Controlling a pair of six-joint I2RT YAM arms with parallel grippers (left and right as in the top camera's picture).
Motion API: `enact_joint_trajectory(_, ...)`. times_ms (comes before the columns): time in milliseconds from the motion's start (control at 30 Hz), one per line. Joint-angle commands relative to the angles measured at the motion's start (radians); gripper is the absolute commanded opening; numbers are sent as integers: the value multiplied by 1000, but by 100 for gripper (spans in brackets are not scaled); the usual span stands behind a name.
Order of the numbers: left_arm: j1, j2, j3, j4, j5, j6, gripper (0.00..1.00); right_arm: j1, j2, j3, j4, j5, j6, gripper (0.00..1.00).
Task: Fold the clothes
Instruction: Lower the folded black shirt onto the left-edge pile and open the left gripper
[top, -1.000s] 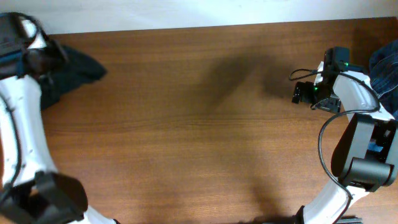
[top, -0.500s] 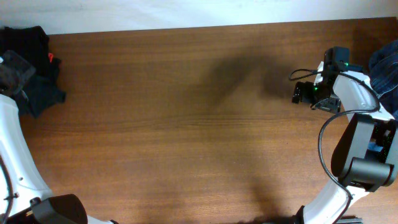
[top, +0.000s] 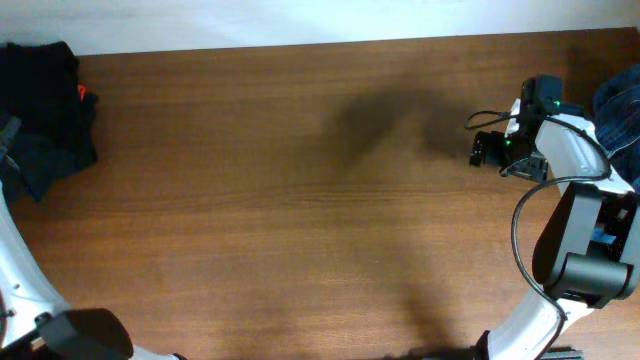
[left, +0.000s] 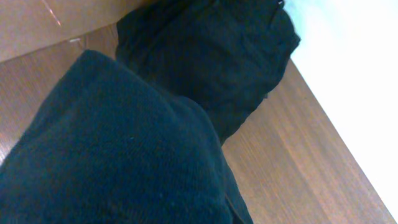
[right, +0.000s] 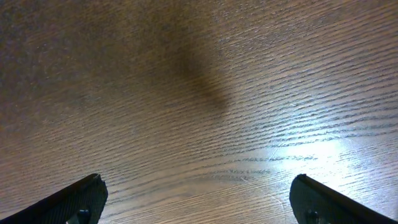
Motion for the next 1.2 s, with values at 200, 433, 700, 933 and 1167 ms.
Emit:
enact_joint_trajectory(200, 11, 123, 16, 150, 21, -53, 0, -4, -19, 14, 0, -6, 7, 98)
enact_joint_trajectory(433, 12, 189, 16, 265, 20, -69, 0, -4, -19, 14, 0, -6, 7, 98)
enact_joint_trajectory(700, 15, 280, 16, 427, 19, -69, 0, -4, -19, 14, 0, -6, 7, 99)
enact_joint_trajectory(933, 14, 309, 16, 636, 72, -68, 0, -4, -19, 14, 0, -6, 7, 99)
enact_joint_trajectory(1167, 12, 343, 16, 812, 76, -68, 0, -4, -19, 14, 0, -6, 7, 99)
